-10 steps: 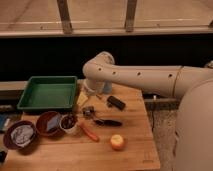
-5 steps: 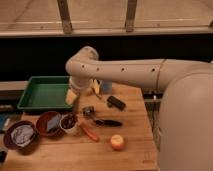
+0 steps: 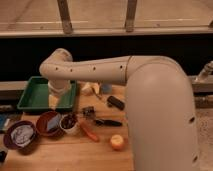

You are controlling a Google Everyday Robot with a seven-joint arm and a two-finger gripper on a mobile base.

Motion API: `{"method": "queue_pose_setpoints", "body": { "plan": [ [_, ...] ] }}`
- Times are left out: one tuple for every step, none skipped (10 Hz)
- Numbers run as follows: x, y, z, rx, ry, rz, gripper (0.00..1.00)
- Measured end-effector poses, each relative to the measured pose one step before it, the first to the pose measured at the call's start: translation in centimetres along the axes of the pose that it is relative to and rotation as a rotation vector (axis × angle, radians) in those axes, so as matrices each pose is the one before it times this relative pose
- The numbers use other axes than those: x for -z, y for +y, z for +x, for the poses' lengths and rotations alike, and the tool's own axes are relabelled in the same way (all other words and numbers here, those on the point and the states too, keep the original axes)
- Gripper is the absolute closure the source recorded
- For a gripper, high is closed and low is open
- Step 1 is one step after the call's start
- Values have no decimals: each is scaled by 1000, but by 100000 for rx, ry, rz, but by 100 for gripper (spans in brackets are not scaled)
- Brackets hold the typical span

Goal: Place sponge in tray

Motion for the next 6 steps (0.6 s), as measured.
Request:
{"method": "queue_pose_setpoints", "body": {
  "plan": [
    [-874, 886, 148, 1402, 1695, -2051, 24],
    [-303, 643, -34, 667, 924, -1191, 24],
    [37, -248, 120, -89, 22, 524, 24],
    [33, -149, 129, -282, 22, 119, 24],
    [-23, 124, -86, 218, 21, -102, 24],
    [-92, 113, -68, 241, 103, -290, 24]
  ]
}}
